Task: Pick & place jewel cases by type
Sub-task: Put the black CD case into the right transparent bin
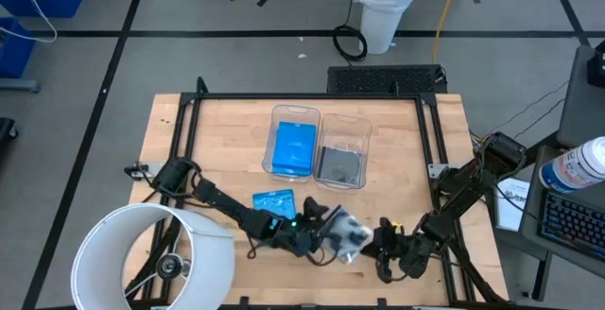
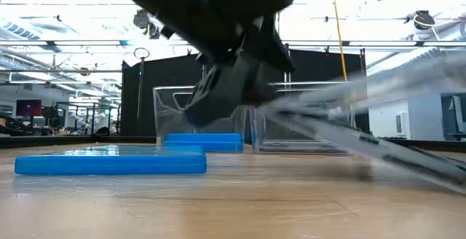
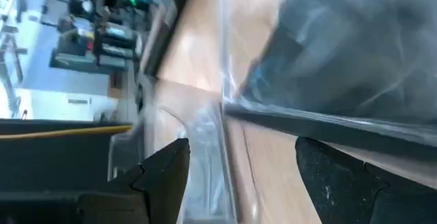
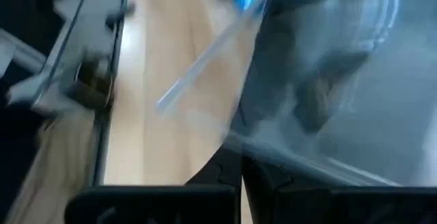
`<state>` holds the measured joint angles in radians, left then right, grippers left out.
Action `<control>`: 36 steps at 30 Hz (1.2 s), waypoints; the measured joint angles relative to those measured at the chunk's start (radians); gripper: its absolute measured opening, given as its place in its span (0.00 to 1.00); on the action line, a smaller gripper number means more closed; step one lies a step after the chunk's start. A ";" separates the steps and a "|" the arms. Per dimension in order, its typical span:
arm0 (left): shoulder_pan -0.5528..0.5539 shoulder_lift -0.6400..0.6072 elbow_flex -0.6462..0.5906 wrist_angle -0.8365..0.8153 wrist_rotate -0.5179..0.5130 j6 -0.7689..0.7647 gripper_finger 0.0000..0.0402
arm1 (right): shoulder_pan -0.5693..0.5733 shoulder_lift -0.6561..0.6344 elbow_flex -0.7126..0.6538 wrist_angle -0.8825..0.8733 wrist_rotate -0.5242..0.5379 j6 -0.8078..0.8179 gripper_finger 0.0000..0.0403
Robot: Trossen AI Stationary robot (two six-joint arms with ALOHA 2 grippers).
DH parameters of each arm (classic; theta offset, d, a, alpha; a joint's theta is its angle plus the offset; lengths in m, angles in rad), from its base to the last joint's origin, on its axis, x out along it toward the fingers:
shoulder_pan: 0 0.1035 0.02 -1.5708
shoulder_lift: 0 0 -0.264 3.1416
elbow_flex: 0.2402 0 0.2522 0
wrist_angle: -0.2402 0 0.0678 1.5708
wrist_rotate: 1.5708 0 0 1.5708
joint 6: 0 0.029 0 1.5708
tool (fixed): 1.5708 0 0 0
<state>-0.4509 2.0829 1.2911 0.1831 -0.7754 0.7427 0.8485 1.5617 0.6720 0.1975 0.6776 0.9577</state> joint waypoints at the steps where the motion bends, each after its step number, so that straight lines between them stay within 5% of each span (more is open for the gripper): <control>1: 0.001 -0.001 0.003 0.031 0.026 -0.011 0.67 | -0.001 0.001 0.000 0.031 0.031 -0.031 0.00; 5: -0.009 -0.005 0.011 0.067 0.102 -0.046 0.67 | -0.011 0.002 -0.003 0.112 0.063 -0.121 0.00; 23: -0.009 -0.001 0.005 0.089 0.140 -0.037 0.67 | -0.003 0.002 -0.007 0.102 0.029 -0.162 0.02; 30: -0.008 -0.001 0.004 0.119 0.136 -0.017 0.67 | 0.046 0.003 -0.008 0.250 0.033 -0.272 0.30; 36: -0.008 0.001 0.003 0.173 0.101 -0.013 0.67 | 0.108 0.092 0.089 0.207 0.194 -0.268 0.61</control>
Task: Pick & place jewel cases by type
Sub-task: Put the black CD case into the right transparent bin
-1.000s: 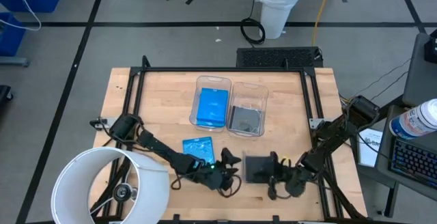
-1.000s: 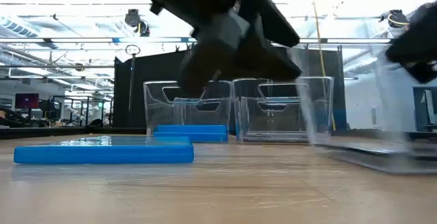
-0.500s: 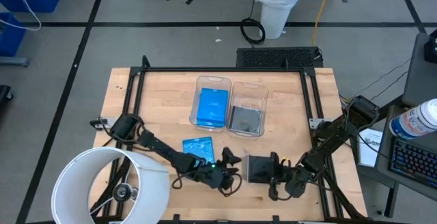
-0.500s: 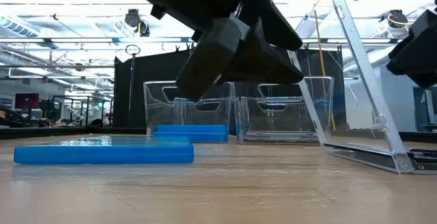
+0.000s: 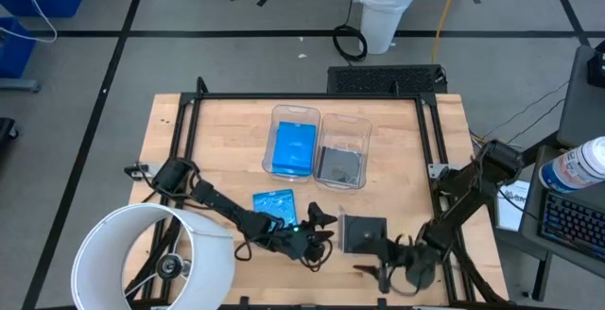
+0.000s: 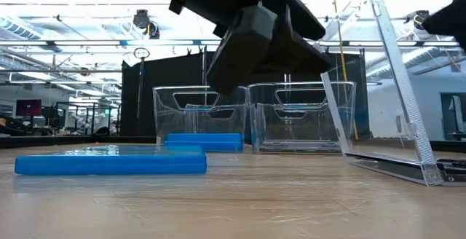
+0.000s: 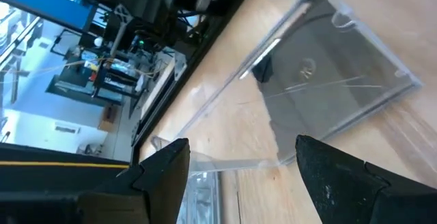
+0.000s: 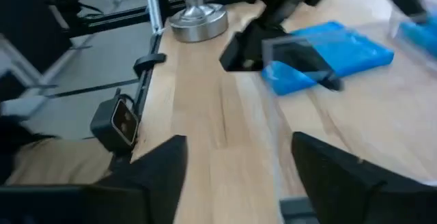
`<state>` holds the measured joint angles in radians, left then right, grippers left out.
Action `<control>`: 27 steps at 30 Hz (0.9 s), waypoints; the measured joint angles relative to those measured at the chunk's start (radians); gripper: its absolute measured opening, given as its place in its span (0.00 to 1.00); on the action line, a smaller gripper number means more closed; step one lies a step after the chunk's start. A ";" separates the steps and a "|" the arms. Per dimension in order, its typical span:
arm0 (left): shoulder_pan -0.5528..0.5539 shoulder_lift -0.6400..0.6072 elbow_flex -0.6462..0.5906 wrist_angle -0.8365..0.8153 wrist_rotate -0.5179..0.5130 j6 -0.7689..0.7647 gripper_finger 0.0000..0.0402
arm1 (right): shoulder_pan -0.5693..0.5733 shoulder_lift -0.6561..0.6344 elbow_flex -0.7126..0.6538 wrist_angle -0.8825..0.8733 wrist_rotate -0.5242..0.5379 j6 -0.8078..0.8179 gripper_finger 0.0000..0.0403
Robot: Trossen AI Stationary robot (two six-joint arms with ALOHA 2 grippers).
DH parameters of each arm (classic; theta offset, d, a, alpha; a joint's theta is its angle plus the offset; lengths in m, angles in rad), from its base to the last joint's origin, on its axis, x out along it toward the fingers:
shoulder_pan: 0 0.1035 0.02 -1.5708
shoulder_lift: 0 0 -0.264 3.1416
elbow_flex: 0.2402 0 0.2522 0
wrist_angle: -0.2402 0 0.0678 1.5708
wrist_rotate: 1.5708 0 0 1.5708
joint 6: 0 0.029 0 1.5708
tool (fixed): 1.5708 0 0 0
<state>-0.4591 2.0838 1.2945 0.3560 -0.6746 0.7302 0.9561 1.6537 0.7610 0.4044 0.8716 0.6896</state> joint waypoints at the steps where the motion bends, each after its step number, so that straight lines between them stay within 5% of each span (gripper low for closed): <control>1: 0.000 0.000 0.000 0.007 0.000 -0.003 0.67 | 0.005 0.033 0.039 -0.027 0.031 -0.002 0.65; 11: 0.006 0.000 -0.001 0.036 0.058 -0.032 0.67 | 0.006 0.289 0.412 -0.479 0.256 0.203 0.71; 19: 0.018 0.000 -0.001 0.058 0.117 -0.025 0.67 | -0.006 0.309 0.433 -0.639 0.254 0.516 0.71; 27: 0.044 0.000 -0.001 0.060 0.226 -0.021 0.67 | -0.005 0.309 0.433 -0.699 0.253 0.608 0.64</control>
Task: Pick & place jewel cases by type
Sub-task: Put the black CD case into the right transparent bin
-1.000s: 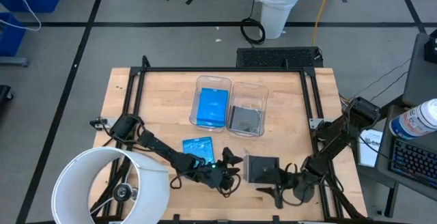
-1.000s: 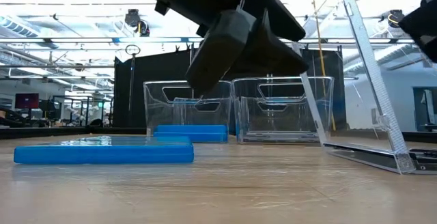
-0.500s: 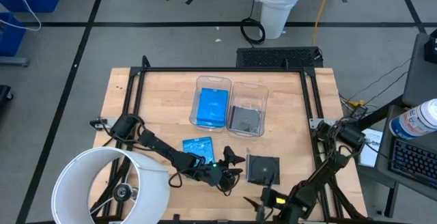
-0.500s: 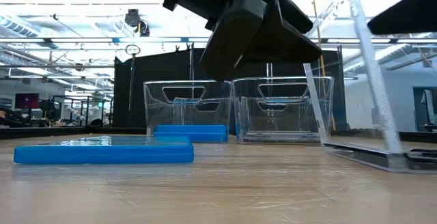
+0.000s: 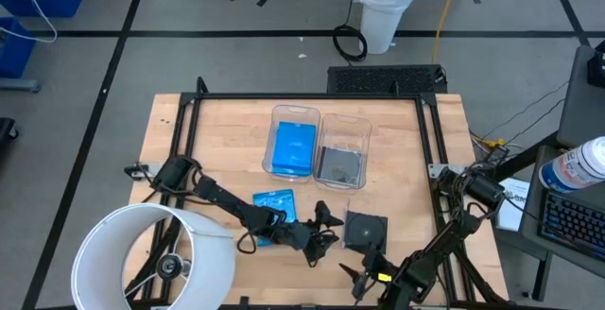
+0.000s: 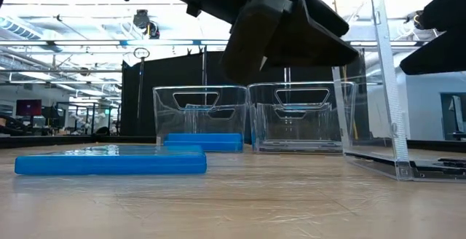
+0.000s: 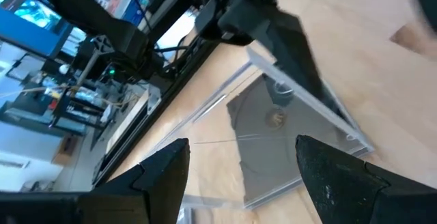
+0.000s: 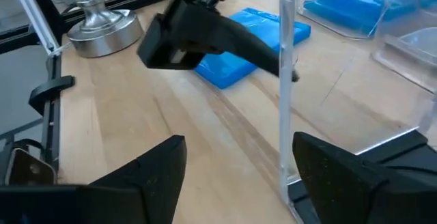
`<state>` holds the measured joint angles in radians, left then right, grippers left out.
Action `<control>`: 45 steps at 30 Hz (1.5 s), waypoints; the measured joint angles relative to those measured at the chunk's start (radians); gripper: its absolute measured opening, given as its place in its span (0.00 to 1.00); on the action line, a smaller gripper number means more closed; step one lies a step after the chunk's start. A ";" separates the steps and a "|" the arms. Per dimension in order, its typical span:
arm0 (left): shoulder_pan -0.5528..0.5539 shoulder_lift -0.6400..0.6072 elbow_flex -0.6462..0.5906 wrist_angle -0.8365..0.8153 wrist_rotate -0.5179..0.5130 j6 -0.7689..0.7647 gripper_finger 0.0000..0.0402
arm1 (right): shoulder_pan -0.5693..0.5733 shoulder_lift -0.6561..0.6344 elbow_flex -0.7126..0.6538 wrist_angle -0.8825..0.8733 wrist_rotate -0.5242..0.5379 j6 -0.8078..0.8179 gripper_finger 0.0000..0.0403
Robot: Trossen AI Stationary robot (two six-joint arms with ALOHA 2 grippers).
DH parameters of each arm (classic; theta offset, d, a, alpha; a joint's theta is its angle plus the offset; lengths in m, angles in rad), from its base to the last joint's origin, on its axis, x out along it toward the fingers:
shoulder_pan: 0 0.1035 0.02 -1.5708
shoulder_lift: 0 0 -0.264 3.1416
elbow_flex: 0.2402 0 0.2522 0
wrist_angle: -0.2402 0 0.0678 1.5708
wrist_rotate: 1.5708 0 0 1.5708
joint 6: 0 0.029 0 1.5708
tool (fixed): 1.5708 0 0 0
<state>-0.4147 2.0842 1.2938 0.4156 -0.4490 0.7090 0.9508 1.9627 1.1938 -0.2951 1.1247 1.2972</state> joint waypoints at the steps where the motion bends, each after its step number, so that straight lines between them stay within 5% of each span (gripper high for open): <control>1: 0.001 0.000 0.000 0.001 0.010 0.000 0.67 | 0.000 0.000 0.000 -0.011 0.000 0.007 0.63; 13: 0.001 0.000 0.000 0.001 0.060 0.019 0.67 | 0.033 -0.028 -0.001 -0.357 -0.169 0.321 0.56; 20: 0.014 0.000 0.000 0.003 0.088 0.014 0.67 | 0.086 -0.156 -0.011 -0.548 -0.228 0.342 0.53; 28: 0.031 0.000 0.000 0.006 0.137 -0.002 0.67 | 0.060 -0.397 -0.179 -0.521 -0.260 0.440 0.52; 34: 0.042 0.000 0.000 0.007 0.145 0.000 0.67 | 0.044 -0.592 -0.469 -0.125 -0.182 0.477 0.52; 40: 0.071 0.001 0.000 0.008 0.245 0.003 0.67 | 0.016 -0.705 -0.767 0.586 -0.182 0.177 0.52; 45: 0.091 0.001 0.000 0.009 0.339 0.011 0.67 | -0.010 -0.713 -0.922 1.016 -0.183 -0.006 0.52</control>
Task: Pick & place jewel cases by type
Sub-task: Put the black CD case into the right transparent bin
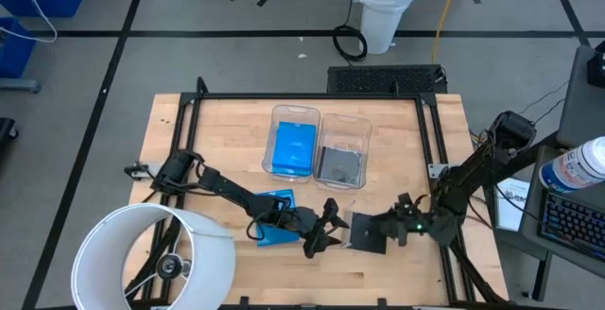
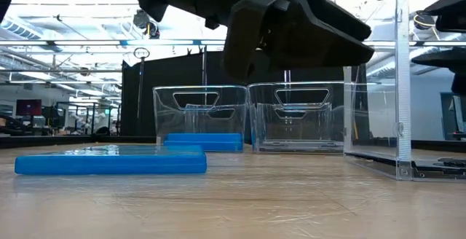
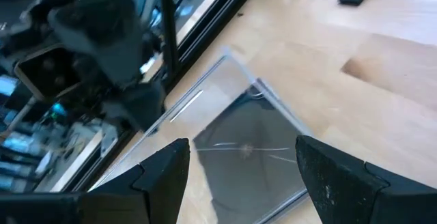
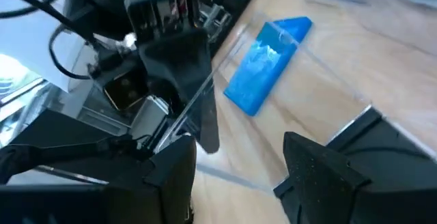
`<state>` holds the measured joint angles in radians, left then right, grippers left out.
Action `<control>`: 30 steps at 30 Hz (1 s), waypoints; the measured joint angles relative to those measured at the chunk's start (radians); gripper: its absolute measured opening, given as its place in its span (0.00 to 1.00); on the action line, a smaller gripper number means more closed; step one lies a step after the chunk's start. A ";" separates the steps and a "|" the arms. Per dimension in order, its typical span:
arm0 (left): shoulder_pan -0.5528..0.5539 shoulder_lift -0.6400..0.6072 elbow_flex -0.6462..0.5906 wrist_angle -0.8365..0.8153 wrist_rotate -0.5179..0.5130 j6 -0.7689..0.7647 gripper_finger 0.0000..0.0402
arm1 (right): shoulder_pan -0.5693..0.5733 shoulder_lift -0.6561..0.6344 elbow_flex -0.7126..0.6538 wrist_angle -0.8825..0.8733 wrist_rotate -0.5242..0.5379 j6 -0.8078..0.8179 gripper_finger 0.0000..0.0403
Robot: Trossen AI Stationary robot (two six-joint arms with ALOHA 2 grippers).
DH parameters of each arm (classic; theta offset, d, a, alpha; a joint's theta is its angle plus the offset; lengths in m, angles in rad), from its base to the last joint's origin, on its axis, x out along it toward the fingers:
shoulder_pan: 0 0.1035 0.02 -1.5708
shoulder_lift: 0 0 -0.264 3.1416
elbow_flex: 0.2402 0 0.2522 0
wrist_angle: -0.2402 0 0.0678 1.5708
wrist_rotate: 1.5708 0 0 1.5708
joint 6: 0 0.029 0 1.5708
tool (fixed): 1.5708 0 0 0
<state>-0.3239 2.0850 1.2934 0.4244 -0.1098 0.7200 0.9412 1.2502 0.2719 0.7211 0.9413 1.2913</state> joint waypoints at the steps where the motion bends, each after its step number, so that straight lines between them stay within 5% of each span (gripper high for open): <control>1: 0.002 0.000 0.000 0.000 0.013 0.005 0.67 | -0.004 0.000 -0.017 0.038 0.000 -0.020 0.52; 12: 0.049 0.007 0.011 0.003 0.165 0.034 0.67 | -0.020 0.000 -0.043 0.075 -0.025 -0.077 0.52; 19: 0.057 0.010 0.011 -0.025 0.096 -0.027 0.67 | -0.030 0.001 -0.043 0.070 -0.052 -0.088 0.52; 30: 0.056 0.010 0.011 -0.054 0.090 -0.099 0.67 | -0.059 0.001 -0.042 -0.194 -0.213 0.198 0.45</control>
<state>-0.2676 2.0949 1.3045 0.3708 -0.0193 0.6207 0.8822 1.2514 0.2295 0.5272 0.7280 1.4897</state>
